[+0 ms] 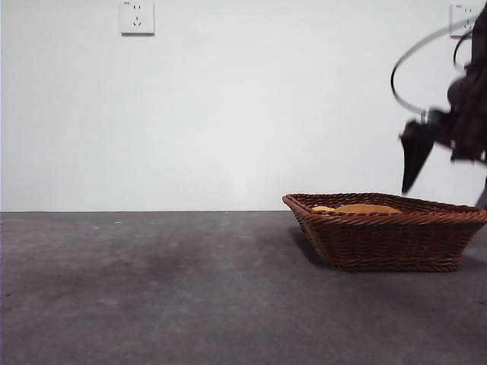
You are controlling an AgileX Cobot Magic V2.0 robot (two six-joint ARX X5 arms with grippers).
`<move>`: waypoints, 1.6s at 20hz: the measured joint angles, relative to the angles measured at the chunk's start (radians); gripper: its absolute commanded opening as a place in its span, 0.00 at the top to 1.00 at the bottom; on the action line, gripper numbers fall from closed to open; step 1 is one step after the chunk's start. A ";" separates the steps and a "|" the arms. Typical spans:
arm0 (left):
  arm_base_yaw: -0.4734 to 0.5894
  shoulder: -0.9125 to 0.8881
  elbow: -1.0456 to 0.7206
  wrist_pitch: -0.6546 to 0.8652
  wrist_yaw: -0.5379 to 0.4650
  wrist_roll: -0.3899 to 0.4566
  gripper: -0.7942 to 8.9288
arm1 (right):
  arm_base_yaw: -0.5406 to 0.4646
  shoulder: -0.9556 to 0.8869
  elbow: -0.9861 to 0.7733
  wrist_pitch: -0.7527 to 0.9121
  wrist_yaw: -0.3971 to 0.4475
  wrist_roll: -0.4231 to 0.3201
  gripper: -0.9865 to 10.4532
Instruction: Help me put the vegetables on the table into the basket
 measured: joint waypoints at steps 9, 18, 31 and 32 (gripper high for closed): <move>0.000 -0.067 0.000 0.000 -0.053 0.000 0.92 | 0.041 -0.590 0.000 -0.080 0.014 -0.027 0.87; -0.010 -0.102 0.000 0.000 -0.029 0.000 0.92 | 0.061 -1.072 0.002 -0.146 0.121 -0.038 0.91; -0.010 -0.076 0.000 0.038 -0.029 0.000 0.92 | 0.061 -1.020 0.003 -0.222 0.137 -0.038 0.91; -0.010 -0.076 0.000 0.051 -0.029 0.004 0.92 | 0.061 -1.007 0.003 -0.222 0.145 -0.037 0.91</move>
